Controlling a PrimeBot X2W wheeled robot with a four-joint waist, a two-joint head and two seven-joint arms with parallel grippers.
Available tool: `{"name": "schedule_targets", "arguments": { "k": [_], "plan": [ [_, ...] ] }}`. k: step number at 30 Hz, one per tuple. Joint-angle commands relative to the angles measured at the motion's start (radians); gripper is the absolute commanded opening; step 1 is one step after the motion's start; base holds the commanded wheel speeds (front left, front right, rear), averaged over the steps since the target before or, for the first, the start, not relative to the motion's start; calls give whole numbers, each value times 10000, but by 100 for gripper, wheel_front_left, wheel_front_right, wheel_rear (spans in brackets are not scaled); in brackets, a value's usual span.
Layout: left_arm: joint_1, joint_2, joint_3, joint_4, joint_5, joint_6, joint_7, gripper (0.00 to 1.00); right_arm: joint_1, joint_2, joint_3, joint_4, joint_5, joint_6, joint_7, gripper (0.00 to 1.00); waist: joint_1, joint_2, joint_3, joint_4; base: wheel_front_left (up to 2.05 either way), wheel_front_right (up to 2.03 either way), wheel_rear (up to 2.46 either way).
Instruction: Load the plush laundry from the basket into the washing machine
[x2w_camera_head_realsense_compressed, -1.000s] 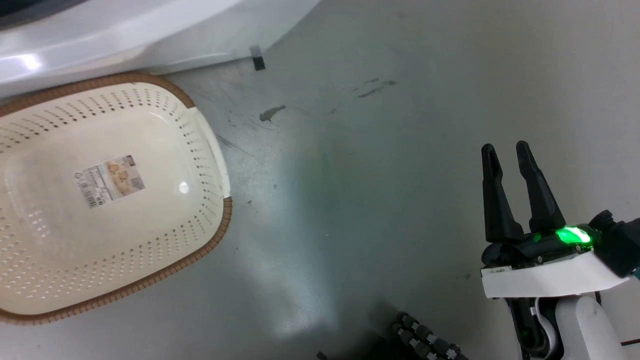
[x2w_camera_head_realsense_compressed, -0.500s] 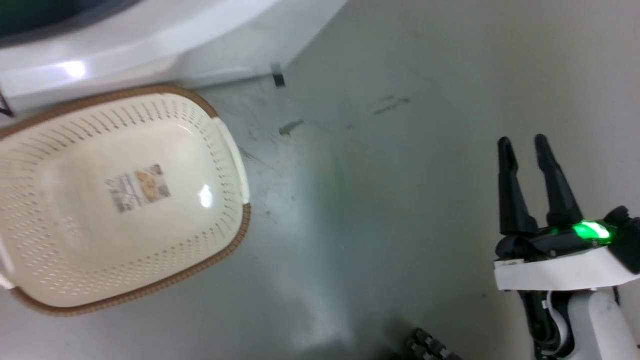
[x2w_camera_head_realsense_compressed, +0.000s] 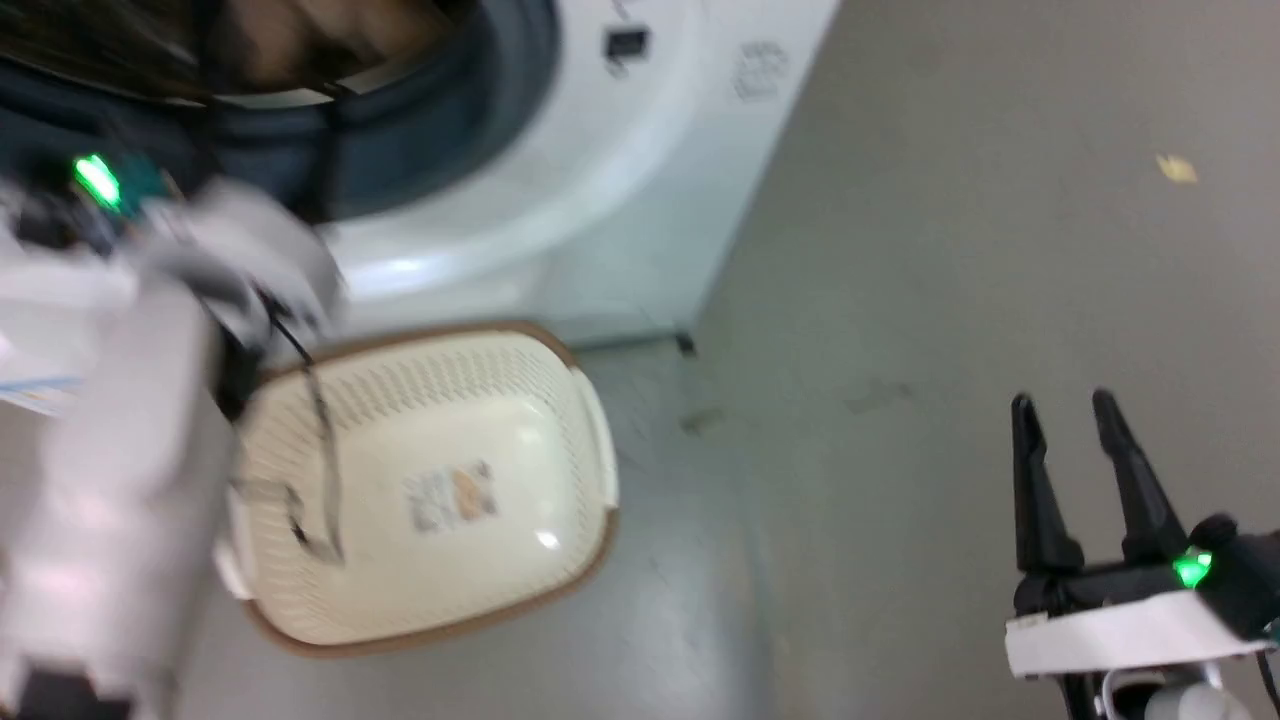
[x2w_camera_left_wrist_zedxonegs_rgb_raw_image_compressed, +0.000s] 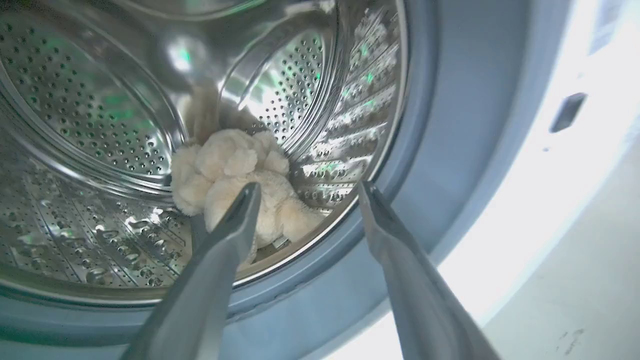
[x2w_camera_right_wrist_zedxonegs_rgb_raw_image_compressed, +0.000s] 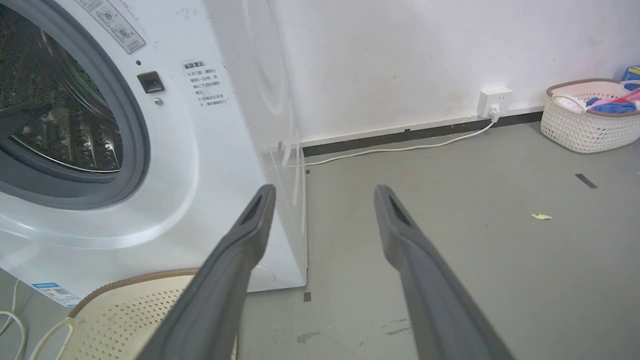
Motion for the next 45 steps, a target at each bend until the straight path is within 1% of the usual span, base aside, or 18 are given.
{"name": "schedule_targets", "arguments": {
  "k": [1, 7, 12, 14, 18, 20, 22, 24, 27, 31, 38, 39, 45],
  "plan": [
    [963, -132, 112, -679, -95, -23, -49, 100, 247, -6, -23, 33, -220, 8, -42, 100, 4, -1, -1581, 1224, 0, 0, 0],
    [3986, -652, 518, -3128, -100, 335, -51, 100, 987, -6, -176, 28, -694, 8, -42, 100, 4, -1, -2836, 2039, 0, 0, 0],
    [6133, -1072, 939, -4378, -85, 665, -52, 100, 1659, -6, -293, -4, -989, 8, -42, 100, 4, -1, -3574, 2578, 0, 0, 0],
    [6876, -1273, 1194, -4780, -172, 771, -52, 100, 1847, -6, -347, 5, -994, 8, -42, 100, 4, -1, -3770, 2704, 0, 0, 0],
    [8074, -1531, 1523, -5463, -18, 931, -52, 100, 2115, -6, -343, -11, -980, 8, -42, 100, 4, -1, -4053, 2882, 0, 0, 0],
    [8637, -1684, 1719, -5666, 77, 1090, -52, 100, 2221, -6, -324, -7, -943, 8, -42, 100, 4, -1, -4168, 2881, 0, 0, 0],
    [9123, -1819, 1962, -5733, 252, 1365, -52, 100, 2294, -6, -288, -22, -941, 8, -42, 100, 4, -1, -4213, 2861, 0, 0, 0],
    [9469, -1972, 2124, -5779, 418, 1491, -52, 100, 2351, -6, -240, -29, -947, 8, -42, 100, 4, -1, -4255, 2833, 0, 0, 0],
    [9875, -2173, 2206, -5907, 720, 1493, -52, 100, 2435, -6, -167, -47, -1020, 8, -42, 100, 4, -1, -4302, 2802, 0, 0, 0],
    [10282, -2494, 2420, -5984, 856, 1425, -52, 100, 2531, -6, -236, -34, -1017, 8, -42, 100, 4, -1, -4357, 2793, 0, 0, 0],
    [10298, -2857, 2709, -6096, 1198, 1111, -53, 100, 2559, -6, -244, 62, -1119, 8, -42, 100, 4, -1, -4358, 2886, 0, 0, 0],
    [10294, -2867, 2681, -6056, 1168, 1143, 5, 0, 2389, 0, -242, 44, -1086, 0, 5, 0, 4, -1, -4359, 2885, 0, 0, 0],
    [10275, -2879, 2688, -6082, 1212, 1148, 73, 0, 2335, 2, -228, 48, -1125, 0, 69, 0, 4, -1, -4355, 2878, 0, 0, 0]
  ]
}}
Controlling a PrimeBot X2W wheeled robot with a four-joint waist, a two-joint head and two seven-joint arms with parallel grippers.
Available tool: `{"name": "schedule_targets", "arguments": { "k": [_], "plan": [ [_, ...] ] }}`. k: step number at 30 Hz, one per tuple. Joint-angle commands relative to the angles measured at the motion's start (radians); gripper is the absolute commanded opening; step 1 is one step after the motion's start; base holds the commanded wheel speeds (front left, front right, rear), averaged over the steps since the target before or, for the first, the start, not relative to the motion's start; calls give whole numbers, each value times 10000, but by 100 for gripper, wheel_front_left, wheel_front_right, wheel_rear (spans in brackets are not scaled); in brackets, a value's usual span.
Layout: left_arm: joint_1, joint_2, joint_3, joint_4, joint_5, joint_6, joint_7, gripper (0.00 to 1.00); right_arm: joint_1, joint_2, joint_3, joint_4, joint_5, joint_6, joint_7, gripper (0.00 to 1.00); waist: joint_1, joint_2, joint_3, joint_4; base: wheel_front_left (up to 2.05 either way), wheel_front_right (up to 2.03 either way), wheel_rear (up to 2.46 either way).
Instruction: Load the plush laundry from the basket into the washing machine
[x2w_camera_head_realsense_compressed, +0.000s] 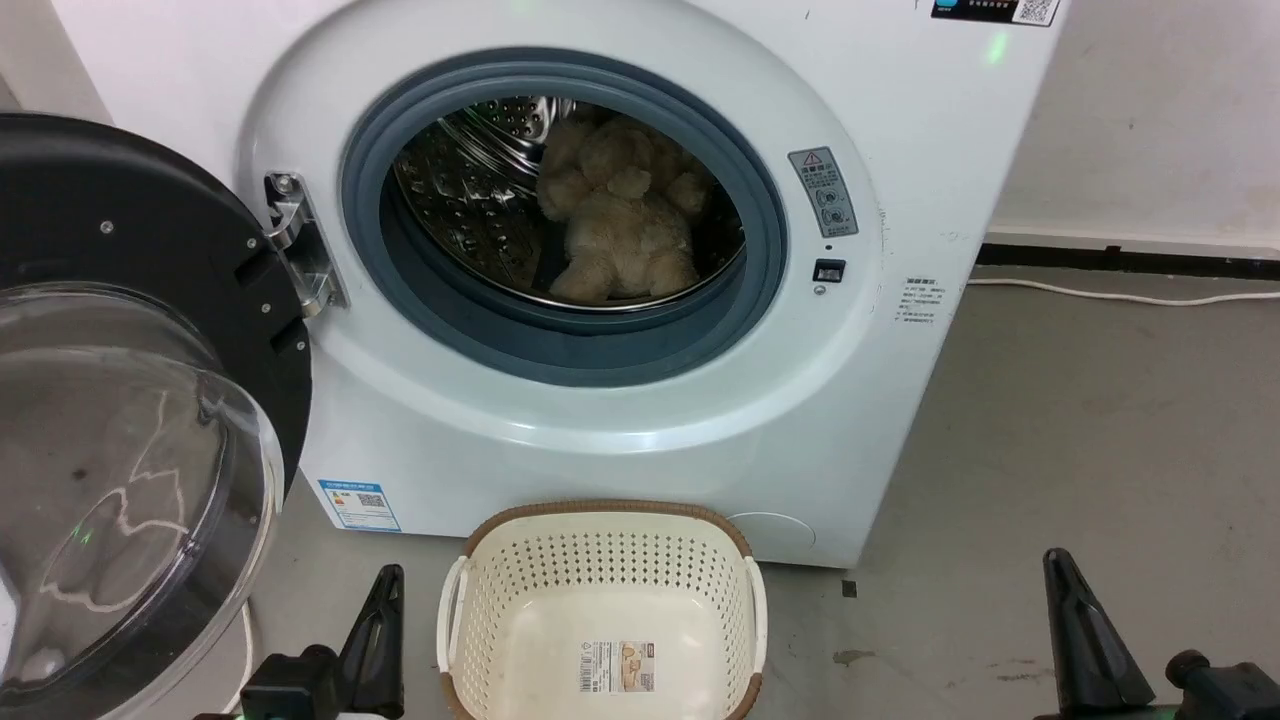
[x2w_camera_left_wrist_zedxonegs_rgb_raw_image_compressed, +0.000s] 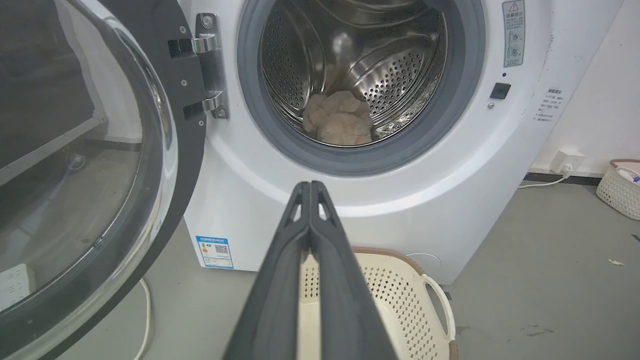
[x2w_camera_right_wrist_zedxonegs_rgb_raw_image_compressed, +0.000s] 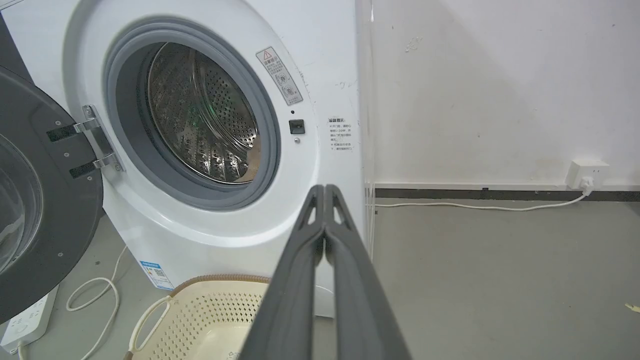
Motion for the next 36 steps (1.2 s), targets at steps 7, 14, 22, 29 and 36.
{"name": "schedule_targets", "arguments": {
  "k": [7, 14, 22, 29, 36],
  "plan": [
    [-62, -46, 57, -110, 134, 10, 179, 0, -127, -1, 21, 20, -127, 1, 194, 0, 0, 0, 10, -18, 0, 0, 0],
    [-105, -79, 96, -188, 230, 16, 323, 0, -216, -1, 39, 34, -222, 1, 339, 0, 0, 0, 18, -33, 0, 0, 0],
    [-148, -113, 134, -265, 326, 23, 466, 0, -306, -2, 56, 48, -317, 2, 483, 0, 0, 0, 26, -47, 0, 0, 0],
    [-191, -146, 172, -342, 420, 29, 608, 0, -394, -2, 73, 61, -410, 2, 625, 0, 0, 0, 34, -62, 0, 0, 0],
    [-234, -179, 210, -419, 516, 36, 751, 0, -483, -3, 90, 75, -505, 2, 769, 0, 0, 0, 43, -77, 0, 0, 0]
  ]
}}
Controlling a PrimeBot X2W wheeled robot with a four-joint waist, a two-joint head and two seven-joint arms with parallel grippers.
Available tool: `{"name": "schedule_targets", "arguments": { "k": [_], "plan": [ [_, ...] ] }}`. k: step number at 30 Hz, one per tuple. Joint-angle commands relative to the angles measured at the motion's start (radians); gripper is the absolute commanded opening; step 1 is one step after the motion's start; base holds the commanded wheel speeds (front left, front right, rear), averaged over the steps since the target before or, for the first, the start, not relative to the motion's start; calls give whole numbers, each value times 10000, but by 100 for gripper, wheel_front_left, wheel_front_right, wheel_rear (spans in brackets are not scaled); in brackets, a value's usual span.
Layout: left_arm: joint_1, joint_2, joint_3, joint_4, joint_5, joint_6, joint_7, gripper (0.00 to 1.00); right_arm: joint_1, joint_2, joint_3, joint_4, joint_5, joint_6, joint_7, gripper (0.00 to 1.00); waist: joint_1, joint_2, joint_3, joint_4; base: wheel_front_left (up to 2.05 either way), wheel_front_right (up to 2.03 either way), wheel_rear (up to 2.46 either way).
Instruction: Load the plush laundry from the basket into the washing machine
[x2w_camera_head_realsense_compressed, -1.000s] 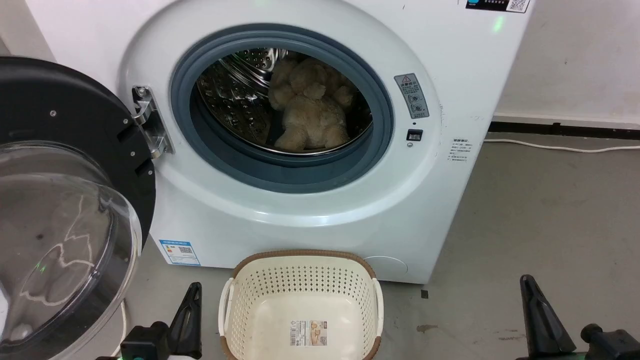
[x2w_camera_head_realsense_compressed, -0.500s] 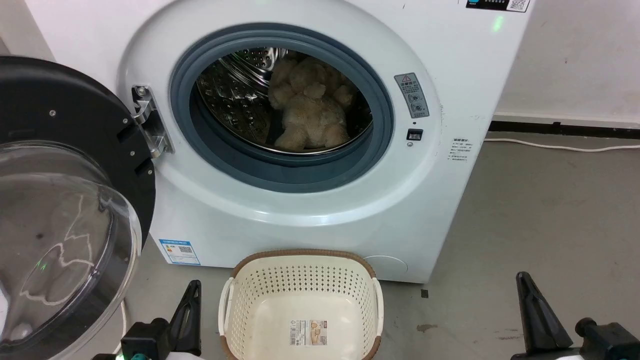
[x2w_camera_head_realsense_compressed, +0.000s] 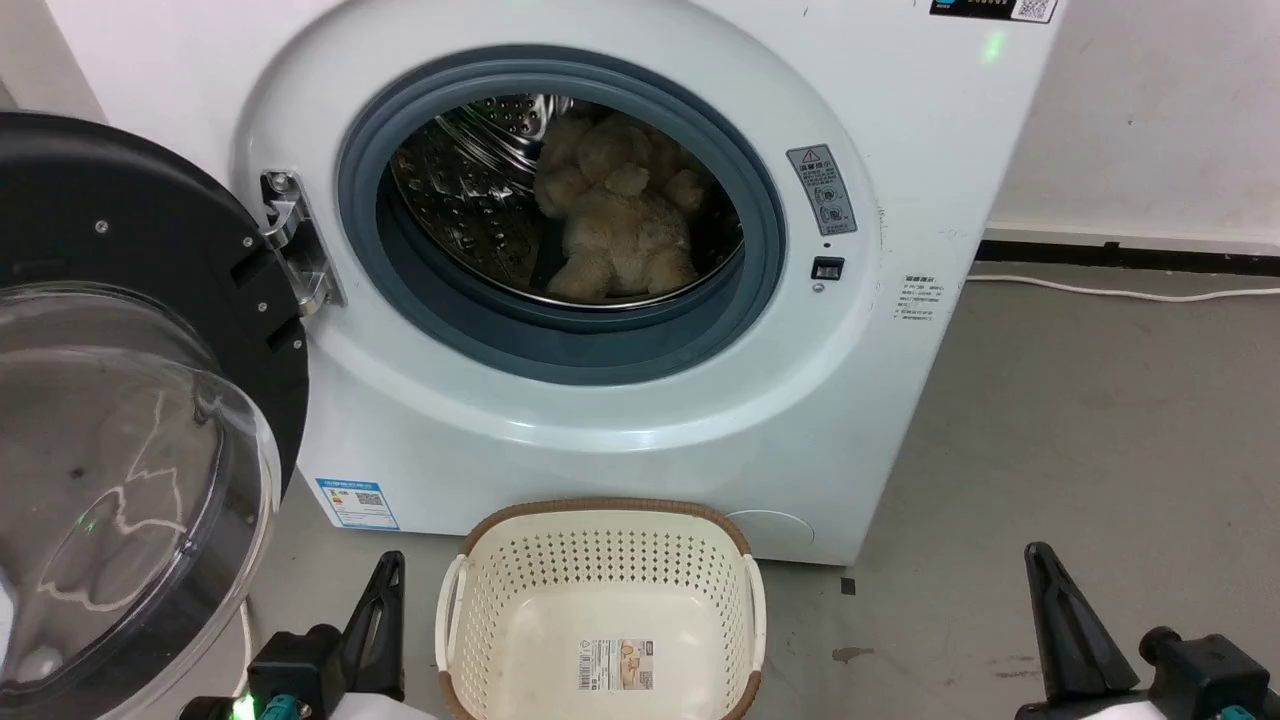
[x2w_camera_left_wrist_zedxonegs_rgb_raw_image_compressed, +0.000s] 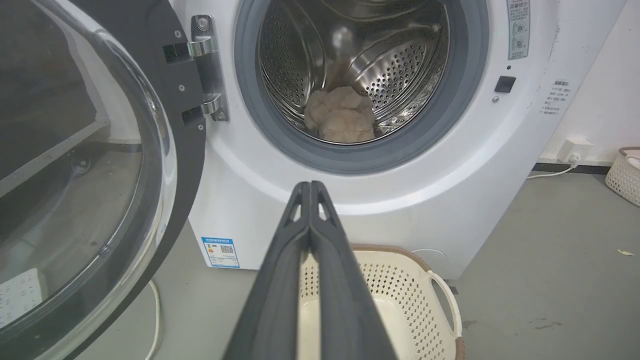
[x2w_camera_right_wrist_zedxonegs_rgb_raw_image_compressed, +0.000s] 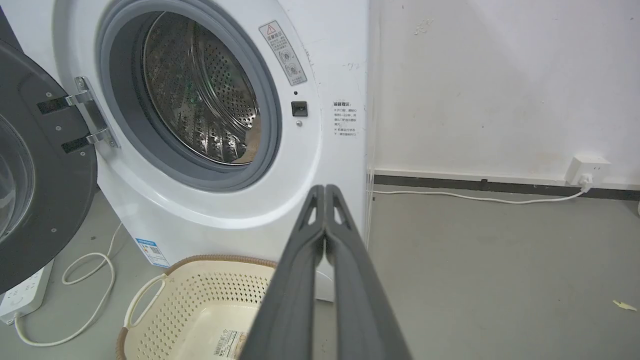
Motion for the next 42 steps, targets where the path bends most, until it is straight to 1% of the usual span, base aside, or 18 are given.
{"name": "schedule_targets", "arguments": {
  "k": [1, 42],
  "plan": [
    [-126, -40, 31, -66, 56, 31, 49, 0, -226, -3, 24, 16, -95, 2, 32, 0, 0, 0, 1, -1, 0, 0, 0],
    [-377, -235, 256, -520, 616, 70, 886, 0, -749, -5, 125, 96, -649, 5, 875, 0, 0, 0, 49, -88, 0, 0, 0]
  ]
}}
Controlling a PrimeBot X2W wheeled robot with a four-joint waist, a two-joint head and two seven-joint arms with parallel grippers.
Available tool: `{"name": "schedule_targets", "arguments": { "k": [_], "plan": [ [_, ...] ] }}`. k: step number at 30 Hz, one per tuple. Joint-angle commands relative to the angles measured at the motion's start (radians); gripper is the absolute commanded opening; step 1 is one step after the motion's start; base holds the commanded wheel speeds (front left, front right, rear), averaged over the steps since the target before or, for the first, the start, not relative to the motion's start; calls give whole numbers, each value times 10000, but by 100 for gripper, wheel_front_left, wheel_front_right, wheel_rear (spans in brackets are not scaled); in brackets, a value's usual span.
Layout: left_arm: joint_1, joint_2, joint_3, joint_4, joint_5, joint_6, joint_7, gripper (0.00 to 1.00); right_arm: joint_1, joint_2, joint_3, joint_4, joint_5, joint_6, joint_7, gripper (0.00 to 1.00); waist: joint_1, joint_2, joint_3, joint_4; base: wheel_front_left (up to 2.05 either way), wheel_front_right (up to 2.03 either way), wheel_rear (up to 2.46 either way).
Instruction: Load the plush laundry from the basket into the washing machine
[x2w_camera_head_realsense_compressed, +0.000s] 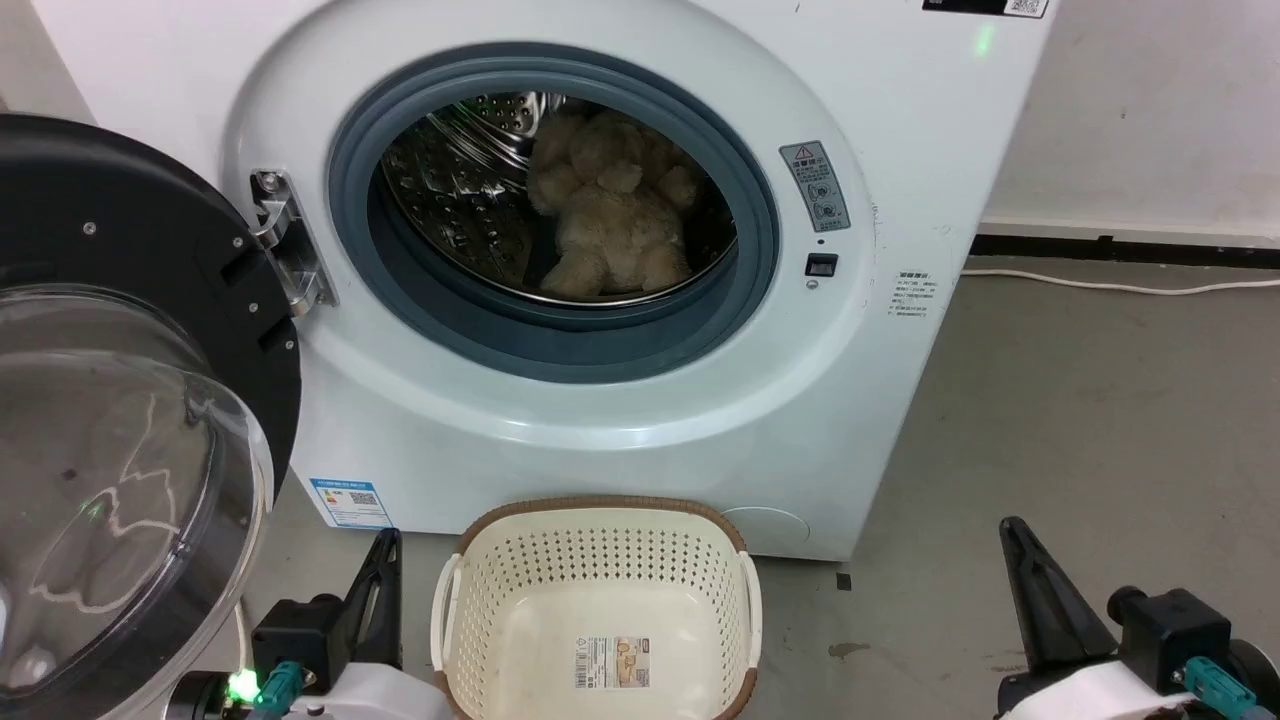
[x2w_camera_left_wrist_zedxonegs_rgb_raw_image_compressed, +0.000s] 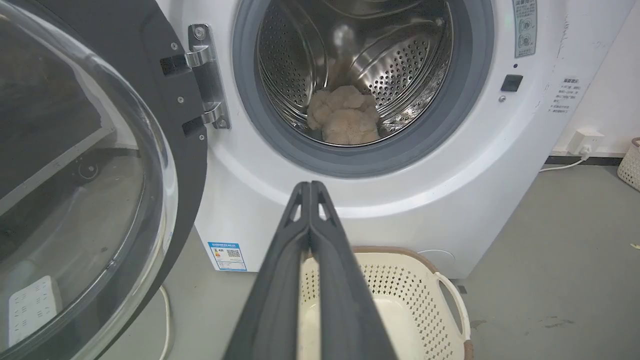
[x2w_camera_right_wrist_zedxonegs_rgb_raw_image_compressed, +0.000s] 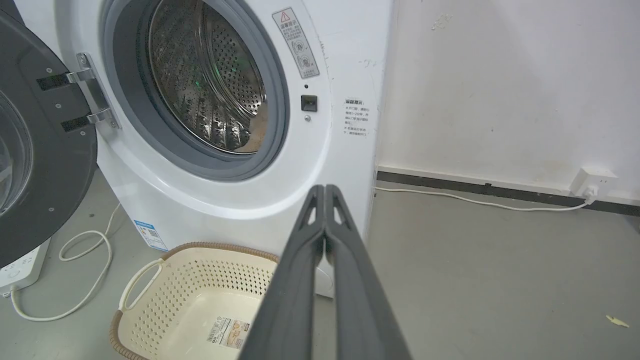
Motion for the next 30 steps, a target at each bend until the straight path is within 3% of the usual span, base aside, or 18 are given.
{"name": "schedule_targets", "arguments": {
  "k": [1, 30],
  "plan": [
    [-141, -43, 33, -82, 114, 48, 69, 0, -183, -5, 15, 24, -101, 5, 73, 0, 0, 0, 3, -4, 0, 0, 0],
    [-325, -186, 197, -414, 523, 76, 681, 0, -565, -7, 89, 83, -506, 7, 689, 0, 0, 0, 38, -68, 0, 0, 0]
  ]
}}
